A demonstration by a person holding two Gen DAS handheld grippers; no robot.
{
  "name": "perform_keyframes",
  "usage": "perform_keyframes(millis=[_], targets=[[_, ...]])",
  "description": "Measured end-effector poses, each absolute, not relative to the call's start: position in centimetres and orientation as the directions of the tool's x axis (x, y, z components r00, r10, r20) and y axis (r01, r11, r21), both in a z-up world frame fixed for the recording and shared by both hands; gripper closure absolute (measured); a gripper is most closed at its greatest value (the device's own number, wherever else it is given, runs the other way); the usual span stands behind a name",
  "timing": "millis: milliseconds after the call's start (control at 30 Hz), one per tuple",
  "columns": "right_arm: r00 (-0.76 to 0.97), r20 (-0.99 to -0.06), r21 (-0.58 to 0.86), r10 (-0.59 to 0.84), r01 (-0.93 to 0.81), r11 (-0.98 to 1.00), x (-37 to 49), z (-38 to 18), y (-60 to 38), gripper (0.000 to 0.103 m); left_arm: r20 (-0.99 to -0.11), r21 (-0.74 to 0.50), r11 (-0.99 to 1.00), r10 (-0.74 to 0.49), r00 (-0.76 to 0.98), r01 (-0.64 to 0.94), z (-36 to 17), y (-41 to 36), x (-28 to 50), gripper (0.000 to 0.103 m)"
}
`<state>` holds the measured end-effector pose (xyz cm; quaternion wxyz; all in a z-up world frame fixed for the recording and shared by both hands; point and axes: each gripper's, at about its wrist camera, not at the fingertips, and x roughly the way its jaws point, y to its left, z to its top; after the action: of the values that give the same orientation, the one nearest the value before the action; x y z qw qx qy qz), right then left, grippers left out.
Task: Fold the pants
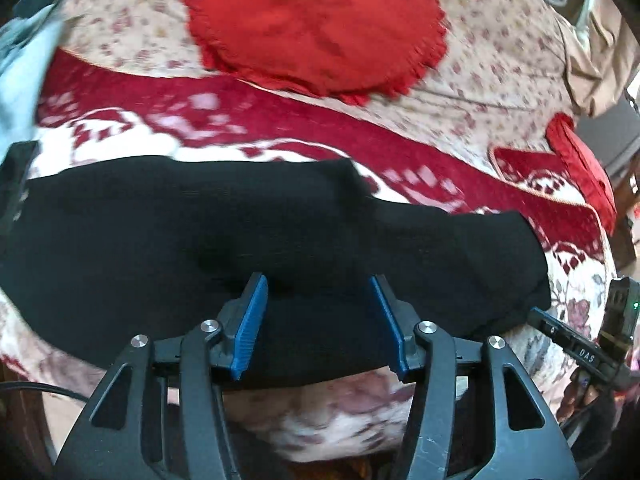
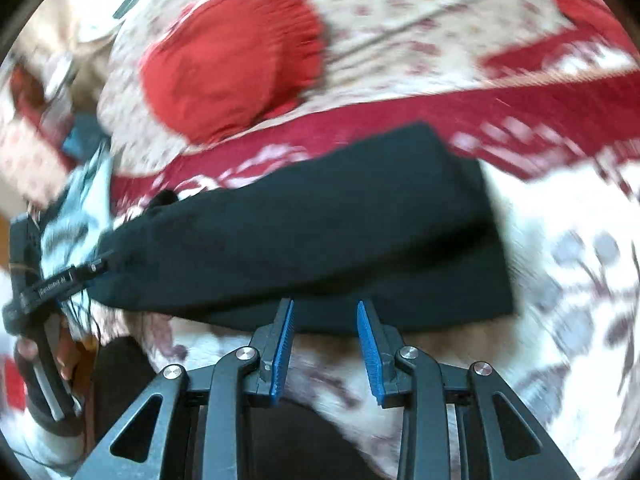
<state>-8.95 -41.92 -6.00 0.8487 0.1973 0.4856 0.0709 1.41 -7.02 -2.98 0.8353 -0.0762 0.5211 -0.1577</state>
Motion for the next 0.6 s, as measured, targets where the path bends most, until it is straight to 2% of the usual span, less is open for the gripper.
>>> perform_keyframes(millis=[67, 233, 367, 400, 433, 467, 600], targets=[[0.56, -0.749, 0.489, 0.353, 0.107, 0.866, -9.3, -6.2, -43.8, 0.073, -0.852, -0.286, 0.937, -0.345, 0.393, 0.2, -3.2, -8.3, 1.6, 0.051], [0.611, -0.699, 0.554, 0.371, 0.135, 0.821, -8.2, -6.6, -44.7, 0.066, -0.86, -0.271, 0.941, -0.332, 0.388, 0.205, -3.3, -8.9, 1.7, 0.051], [0.639, -0.655, 0.621, 0.404, 0.151, 0.769, -6.1, -7.7, -44.5, 0.066, -0.866, -0.279, 0.943, -0.328, 0.378, 0.18, -3.5, -8.4, 1.8, 0.051], [0.644, -0.651, 0.624, 0.401, 0.153, 0.766, -5.6, -7.9, -44.3, 0.074, -0.866, -0.281, 0.943, -0.329, 0.378, 0.178, -3.5, -8.4, 1.7, 0.051], [0.648, -0.655, 0.608, 0.388, 0.148, 0.78, -5.3, -7.9, -44.2, 0.092, -0.865, -0.282, 0.943, -0.329, 0.378, 0.177, -3.4, -8.4, 1.6, 0.051], [0.658, -0.664, 0.574, 0.355, 0.145, 0.806, -5.3, -7.4, -43.9, 0.098, -0.864, -0.281, 0.943, -0.329, 0.38, 0.178, -3.2, -8.4, 1.4, 0.051], [0.707, -0.63, 0.529, 0.322, 0.087, 0.844, -6.5, -4.5, -43.4, 0.099, -0.859, -0.289, 0.941, -0.335, 0.387, 0.174, -2.6, -8.2, 1.2, 0.051]])
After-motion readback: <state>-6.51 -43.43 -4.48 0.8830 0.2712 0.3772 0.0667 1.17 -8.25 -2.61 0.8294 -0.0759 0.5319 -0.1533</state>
